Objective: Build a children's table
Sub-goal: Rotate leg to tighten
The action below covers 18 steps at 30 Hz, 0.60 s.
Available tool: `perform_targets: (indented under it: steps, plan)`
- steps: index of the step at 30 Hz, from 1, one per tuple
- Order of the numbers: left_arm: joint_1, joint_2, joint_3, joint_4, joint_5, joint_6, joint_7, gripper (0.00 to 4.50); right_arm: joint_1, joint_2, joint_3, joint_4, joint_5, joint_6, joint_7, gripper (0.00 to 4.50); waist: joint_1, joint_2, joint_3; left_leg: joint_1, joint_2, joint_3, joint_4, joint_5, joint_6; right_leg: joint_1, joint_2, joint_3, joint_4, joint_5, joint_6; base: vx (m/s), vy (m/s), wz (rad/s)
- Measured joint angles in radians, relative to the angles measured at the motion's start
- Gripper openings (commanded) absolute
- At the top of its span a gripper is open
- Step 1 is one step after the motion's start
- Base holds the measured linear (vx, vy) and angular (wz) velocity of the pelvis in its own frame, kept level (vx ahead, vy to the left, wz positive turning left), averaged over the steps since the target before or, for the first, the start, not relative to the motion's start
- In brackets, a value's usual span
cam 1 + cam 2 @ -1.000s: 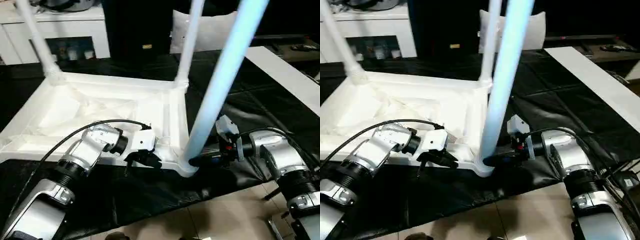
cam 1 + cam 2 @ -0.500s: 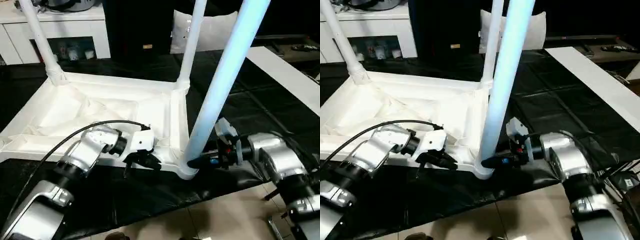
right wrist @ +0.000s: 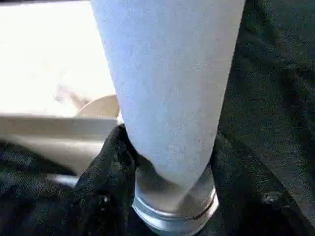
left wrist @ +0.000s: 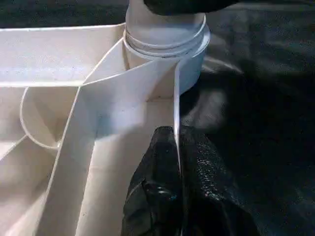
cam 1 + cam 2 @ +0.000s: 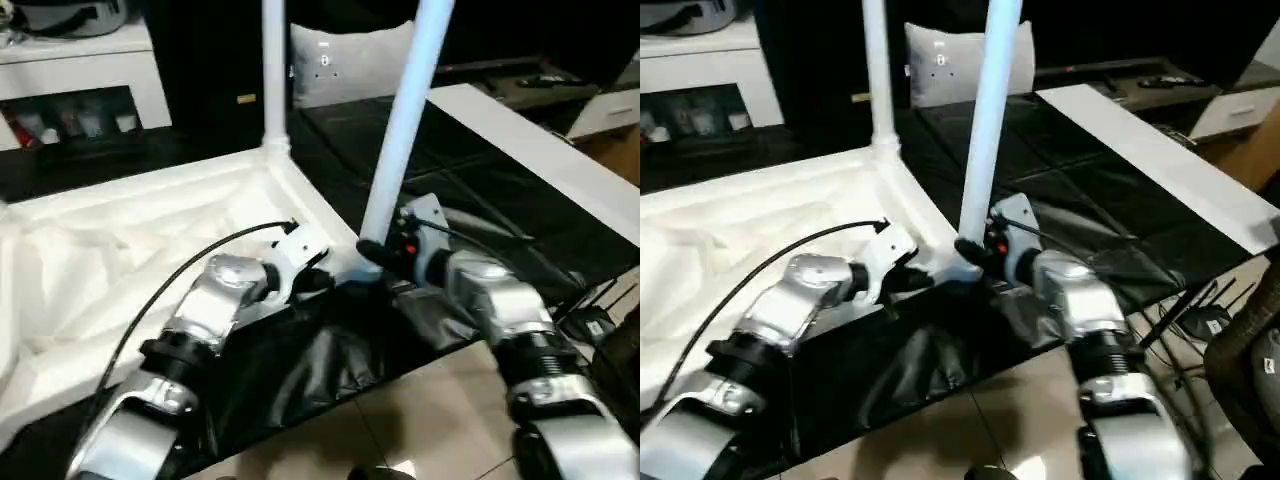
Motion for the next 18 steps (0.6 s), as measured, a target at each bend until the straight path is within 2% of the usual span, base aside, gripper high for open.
perform_targets:
  steps: [2, 8, 15, 18]
  plan:
    - [-0.004, -0.005, -0.004, 0.0, 0.011, -0.005, 0.007, 0.0, 0.008, 0.005, -0.003, 0.0, 0.0, -0.028, -0.004, 2.68, 0.0, 0.001, 0.0, -0.006, 0.0, -0.002, -0.001, 0.0, 0.0, -0.001, 0.0, -0.002, -0.006, 0.0, 0.0, 0.0, 0.0, 0.0]
    - [-0.004, 0.037, -0.051, -0.007, 0.018, -0.082, -0.036, 0.0, 0.06, -0.044, 0.005, -0.048, 0.012, -0.069, 0.098, 3.3, 0.007, 0.001, 0.0, -0.008, -0.001, 0.0, -0.002, -0.002, 0.004, -0.001, 0.0, 0.003, -0.007, 0.008, -0.004, 0.0, 0.0, 0.0]
    - [0.02, 0.125, -0.079, -0.029, 0.004, -0.209, -0.198, 0.0, 0.101, -0.199, 0.057, -0.098, 0.035, -0.119, 0.366, 3.95, 0.04, 0.001, 0.0, -0.006, 0.0, 0.001, -0.011, -0.002, 0.003, -0.008, 0.002, 0.003, 0.007, 0.008, -0.002, 0.0, 0.0, 0.0]
    - [0.024, 0.166, -0.098, -0.031, -0.008, -0.268, -0.275, 0.0, 0.101, -0.264, 0.072, -0.099, 0.033, -0.166, 0.455, 3.95, 0.057, 0.001, 0.0, -0.007, 0.001, 0.001, -0.011, -0.002, 0.003, -0.01, 0.002, 0.003, 0.009, 0.007, -0.002, 0.0, 0.0, 0.0]
